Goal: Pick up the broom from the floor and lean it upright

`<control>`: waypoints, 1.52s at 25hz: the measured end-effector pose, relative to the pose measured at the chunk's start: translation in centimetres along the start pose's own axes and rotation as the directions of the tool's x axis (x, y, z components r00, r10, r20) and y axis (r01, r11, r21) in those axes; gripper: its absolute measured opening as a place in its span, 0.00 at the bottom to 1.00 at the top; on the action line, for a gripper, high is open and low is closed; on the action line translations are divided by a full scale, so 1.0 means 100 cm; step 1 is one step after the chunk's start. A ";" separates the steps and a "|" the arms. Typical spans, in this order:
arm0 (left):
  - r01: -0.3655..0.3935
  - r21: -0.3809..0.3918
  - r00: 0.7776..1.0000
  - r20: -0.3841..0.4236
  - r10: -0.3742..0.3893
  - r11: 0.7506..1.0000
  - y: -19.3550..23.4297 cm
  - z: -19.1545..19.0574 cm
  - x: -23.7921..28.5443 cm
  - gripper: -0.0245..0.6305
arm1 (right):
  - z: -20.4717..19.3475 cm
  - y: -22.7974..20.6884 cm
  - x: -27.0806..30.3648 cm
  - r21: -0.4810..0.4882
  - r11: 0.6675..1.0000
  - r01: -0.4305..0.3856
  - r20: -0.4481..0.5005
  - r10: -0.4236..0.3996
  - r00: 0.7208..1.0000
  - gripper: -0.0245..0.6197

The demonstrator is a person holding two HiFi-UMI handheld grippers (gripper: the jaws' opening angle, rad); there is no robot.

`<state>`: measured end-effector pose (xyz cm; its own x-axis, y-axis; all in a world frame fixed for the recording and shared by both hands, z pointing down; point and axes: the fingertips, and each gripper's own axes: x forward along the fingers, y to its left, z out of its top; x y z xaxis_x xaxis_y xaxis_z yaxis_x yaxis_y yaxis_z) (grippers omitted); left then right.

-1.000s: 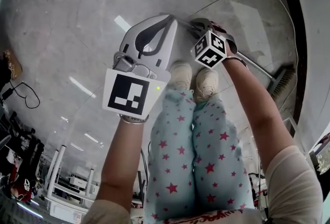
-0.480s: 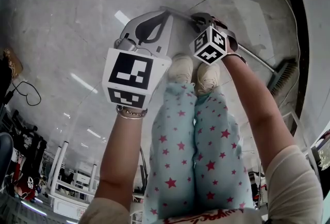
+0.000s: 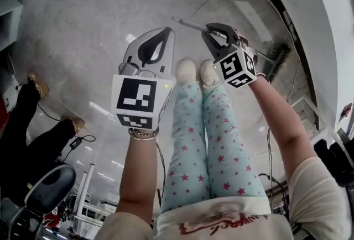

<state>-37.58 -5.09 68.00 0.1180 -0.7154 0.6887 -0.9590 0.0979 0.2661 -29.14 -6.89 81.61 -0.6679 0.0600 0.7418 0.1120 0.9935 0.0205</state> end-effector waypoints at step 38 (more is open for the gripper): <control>0.586 0.542 0.779 -0.169 -0.604 0.603 -0.451 0.226 -0.022 0.07 | -0.082 -0.105 -0.636 0.696 -0.297 0.654 -0.409 -0.912 0.022 0.18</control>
<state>-0.43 -23.56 39.28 0.7151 -0.4992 0.4894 -0.6487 -0.7347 0.1986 18.22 -21.95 39.72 0.1843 -0.9445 0.2719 -0.9821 -0.1881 0.0124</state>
